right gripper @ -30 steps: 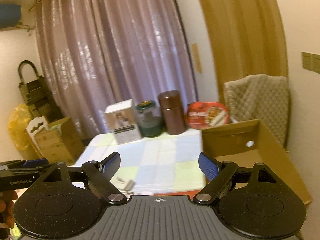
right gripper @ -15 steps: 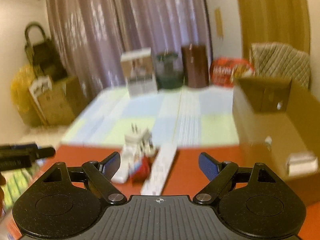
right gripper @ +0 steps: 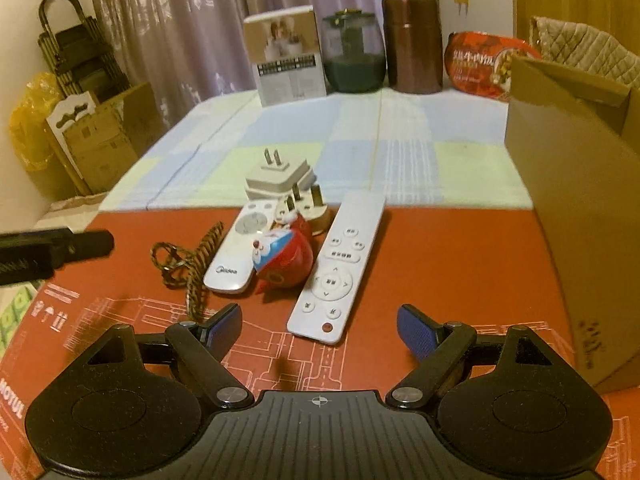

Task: Organize rigid objects
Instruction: 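Move both tools back over the remaining items on the mat, then grasp the long white remote with the right tool while the left tool grasps the leopard-print lanyard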

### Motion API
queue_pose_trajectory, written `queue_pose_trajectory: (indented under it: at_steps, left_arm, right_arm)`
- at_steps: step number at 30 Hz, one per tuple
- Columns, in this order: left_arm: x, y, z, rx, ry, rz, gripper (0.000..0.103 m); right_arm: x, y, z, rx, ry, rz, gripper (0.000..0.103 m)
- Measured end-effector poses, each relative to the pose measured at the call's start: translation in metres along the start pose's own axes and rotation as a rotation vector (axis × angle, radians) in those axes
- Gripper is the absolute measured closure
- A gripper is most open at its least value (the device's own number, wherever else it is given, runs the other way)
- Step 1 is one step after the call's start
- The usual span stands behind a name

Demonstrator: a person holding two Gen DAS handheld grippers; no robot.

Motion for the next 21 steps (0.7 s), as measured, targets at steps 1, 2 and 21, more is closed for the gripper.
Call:
queue_pose_trajectory:
  at_steps: [1,2,21]
  left_arm:
    - [0.001,0.001,0.001,-0.002,-0.003,0.000,0.034]
    - [0.003,0.001,0.001,-0.002,-0.005,-0.001,0.034]
    - [0.021,-0.014,0.012,0.011,-0.039,-0.071,0.034]
  right_arm:
    - [0.004,0.000,-0.001,-0.006,-0.002,-0.002,0.021]
    - [0.006,-0.001,-0.001,-0.013,-0.007,-0.002,0.021]
    - [0.038,0.001,0.018,-0.081,-0.116,-0.013,0.067]
Point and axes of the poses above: each gripper's, at about its wrist camera, not at the fingertips, and x roughly the way its jaws point, z to its right, y to its top, the point moved 10 cm from there along x, roughly the way its jaws point
